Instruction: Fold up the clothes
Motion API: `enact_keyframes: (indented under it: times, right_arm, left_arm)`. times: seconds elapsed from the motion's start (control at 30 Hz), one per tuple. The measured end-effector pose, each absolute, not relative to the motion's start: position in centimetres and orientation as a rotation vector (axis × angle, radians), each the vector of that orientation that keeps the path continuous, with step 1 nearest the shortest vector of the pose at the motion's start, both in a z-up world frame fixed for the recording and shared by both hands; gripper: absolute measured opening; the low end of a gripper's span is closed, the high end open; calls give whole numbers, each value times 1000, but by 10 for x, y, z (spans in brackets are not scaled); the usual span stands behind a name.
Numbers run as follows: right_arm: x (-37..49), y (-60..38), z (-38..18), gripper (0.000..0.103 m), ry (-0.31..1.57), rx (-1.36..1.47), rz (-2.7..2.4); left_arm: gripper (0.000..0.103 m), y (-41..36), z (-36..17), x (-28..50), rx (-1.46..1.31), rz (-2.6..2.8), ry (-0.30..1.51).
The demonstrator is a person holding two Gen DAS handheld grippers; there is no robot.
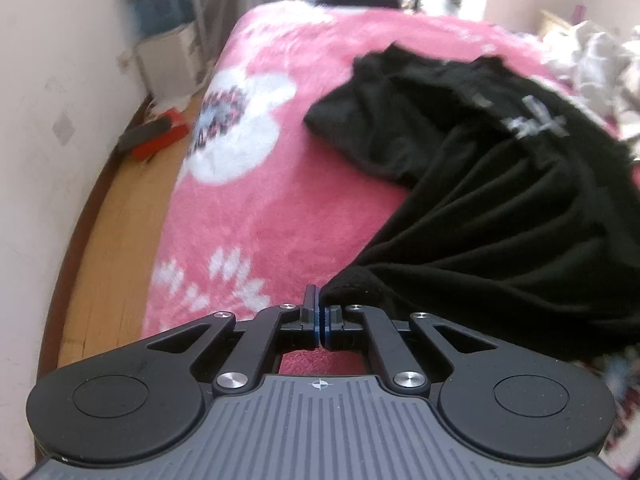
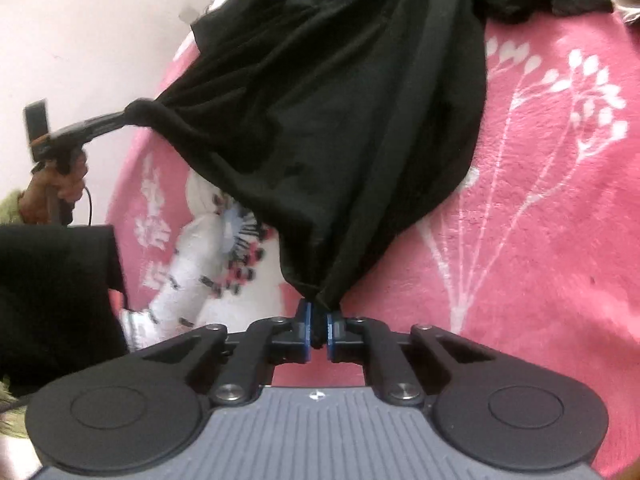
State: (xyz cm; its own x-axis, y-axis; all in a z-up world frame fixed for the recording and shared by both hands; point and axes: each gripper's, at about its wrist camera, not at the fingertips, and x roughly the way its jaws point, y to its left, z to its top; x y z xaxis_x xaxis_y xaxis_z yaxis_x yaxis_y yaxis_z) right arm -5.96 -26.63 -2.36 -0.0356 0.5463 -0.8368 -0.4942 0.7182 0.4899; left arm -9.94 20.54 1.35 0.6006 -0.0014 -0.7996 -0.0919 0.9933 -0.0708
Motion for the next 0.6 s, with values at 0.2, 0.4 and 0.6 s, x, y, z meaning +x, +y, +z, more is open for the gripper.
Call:
enact_keyframes:
  times: [0.2,0.4,0.6]
  right_arm:
    - [20,-270,75,7,1049,156,726]
    - [50,-307,191,7,748,257,664]
    - [12,-340,226,7,708,290,674]
  left_arm:
    - [0,218,86,-45,-289,2,809]
    - [0,225,231,-16,-300,-54,484]
    - [0,215,238,-79,-198,-91,511]
